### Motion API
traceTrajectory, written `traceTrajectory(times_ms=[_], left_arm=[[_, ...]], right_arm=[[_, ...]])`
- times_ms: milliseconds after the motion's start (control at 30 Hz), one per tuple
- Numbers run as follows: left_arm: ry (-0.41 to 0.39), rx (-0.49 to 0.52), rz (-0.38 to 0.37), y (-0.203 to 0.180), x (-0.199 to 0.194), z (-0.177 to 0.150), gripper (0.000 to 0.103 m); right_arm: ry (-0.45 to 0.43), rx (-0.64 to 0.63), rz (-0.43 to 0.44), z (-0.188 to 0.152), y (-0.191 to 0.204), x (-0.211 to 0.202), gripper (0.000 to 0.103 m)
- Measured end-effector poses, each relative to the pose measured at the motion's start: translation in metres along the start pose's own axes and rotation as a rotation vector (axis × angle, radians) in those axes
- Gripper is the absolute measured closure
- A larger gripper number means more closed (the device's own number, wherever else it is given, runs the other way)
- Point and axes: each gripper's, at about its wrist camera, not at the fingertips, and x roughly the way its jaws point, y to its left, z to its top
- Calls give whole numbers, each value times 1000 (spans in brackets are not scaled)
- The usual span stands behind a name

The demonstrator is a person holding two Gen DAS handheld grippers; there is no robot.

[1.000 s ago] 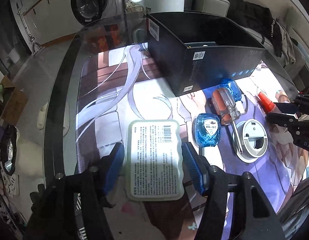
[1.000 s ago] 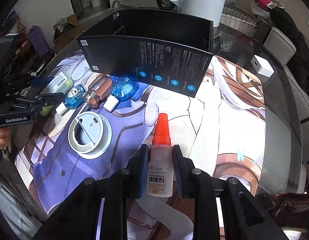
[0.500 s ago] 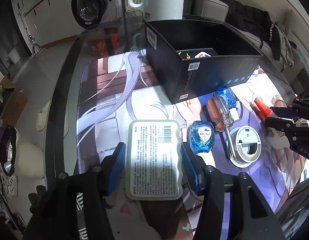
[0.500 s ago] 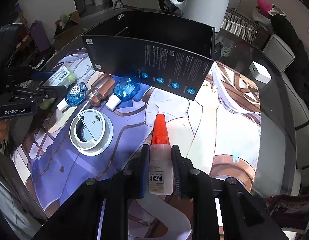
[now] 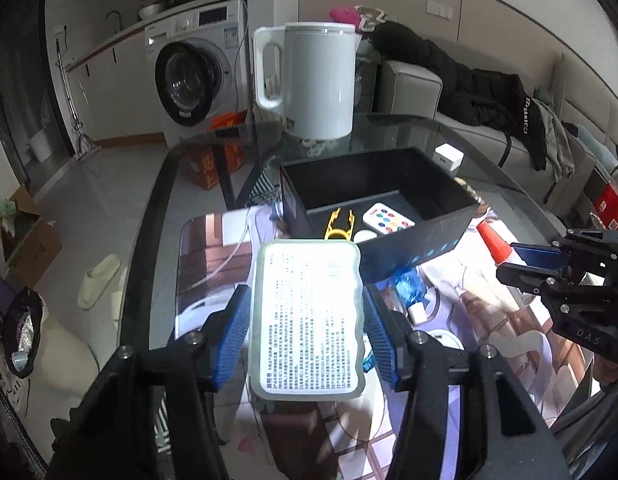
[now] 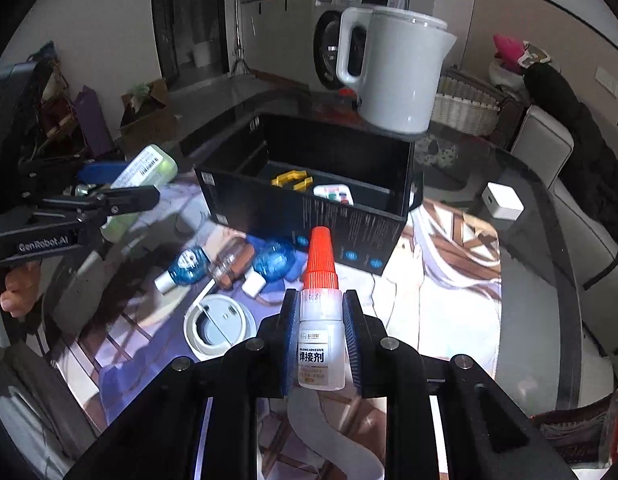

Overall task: Organize rigid objects
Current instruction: 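Lift the pill case with the left gripper while the right gripper lifts the glue bottle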

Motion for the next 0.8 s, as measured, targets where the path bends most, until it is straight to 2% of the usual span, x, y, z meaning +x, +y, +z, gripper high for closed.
traceTrajectory(times_ms=[167, 267, 367, 533, 633, 800], left_arm=[[-185, 4, 10, -15, -30, 12, 49], [-296, 16, 27, -24, -50, 16, 49], [-387, 24, 42, -33, -65, 18, 49], [-420, 32, 33, -40, -71, 19, 49], [-421, 35, 32, -41, -69, 19, 49], [-420, 21, 30, -41, -66, 20, 49]], right_arm=[[-236, 39, 11, 12, 2, -42, 82], [-360, 43, -16, 12, 5, -64, 82], [-451, 61, -43, 8, 6, -80, 82], [-532, 88, -56, 0, 6, -92, 82], [-585, 46, -74, -4, 13, -102, 82], [-591, 28, -64, -3, 18, -108, 82]])
